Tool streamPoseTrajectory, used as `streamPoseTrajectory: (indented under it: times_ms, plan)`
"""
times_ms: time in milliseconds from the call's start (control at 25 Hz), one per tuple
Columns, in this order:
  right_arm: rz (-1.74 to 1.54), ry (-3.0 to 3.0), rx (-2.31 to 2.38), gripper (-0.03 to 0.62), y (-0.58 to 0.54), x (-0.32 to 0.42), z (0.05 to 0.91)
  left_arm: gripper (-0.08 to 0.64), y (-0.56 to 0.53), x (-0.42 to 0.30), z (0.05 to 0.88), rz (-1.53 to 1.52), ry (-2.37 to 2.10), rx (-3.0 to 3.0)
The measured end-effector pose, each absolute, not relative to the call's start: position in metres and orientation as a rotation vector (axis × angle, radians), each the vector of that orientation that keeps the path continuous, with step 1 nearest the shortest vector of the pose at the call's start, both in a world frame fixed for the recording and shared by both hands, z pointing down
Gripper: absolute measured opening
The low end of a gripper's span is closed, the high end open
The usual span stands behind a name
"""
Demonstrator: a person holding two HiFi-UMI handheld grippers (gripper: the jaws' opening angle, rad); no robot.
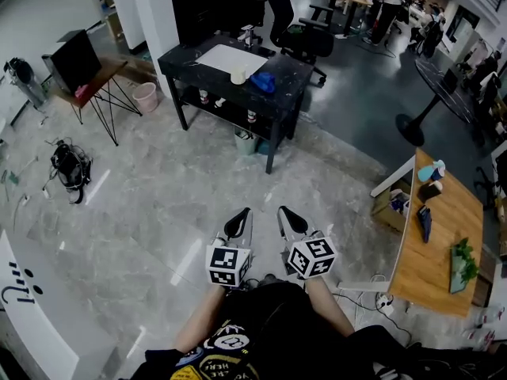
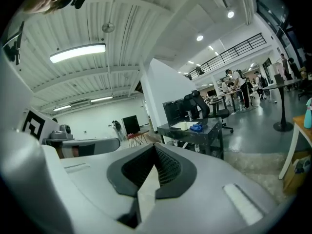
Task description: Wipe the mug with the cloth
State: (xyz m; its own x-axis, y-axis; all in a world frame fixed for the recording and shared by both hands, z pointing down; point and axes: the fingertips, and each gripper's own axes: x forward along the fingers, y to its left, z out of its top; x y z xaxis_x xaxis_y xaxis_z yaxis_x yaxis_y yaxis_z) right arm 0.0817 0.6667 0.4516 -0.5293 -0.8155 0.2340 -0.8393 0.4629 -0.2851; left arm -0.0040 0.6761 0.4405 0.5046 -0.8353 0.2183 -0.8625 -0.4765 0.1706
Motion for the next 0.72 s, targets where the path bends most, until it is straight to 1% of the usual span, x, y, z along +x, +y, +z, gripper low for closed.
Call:
streamPoseTrajectory:
  times_ms: [200,360,600,720]
  plan:
    - [0.594,-2.607,1.5,0.002,0.662,0.068,0.465,0.003,0.664,-0.011,0.451,0.165,-1.391,2.504]
    - [0.641,-2.574,1.474,0.002,0.639,0.068,0.485,0.004,0.64,-0.011,0.466,0.167,-1.375,2.471]
    - [0.623,-2.591,1.458,0.002,0.547,0.078,0.493,0.003,0.546,-0.003,0.48,0.184,-1.389,2.446]
    - [0.61,-2.625,1.453,0.002,0.494,0.095,0.483,0.003,0.488,0.016,0.473,0.153,-1.383,2.455]
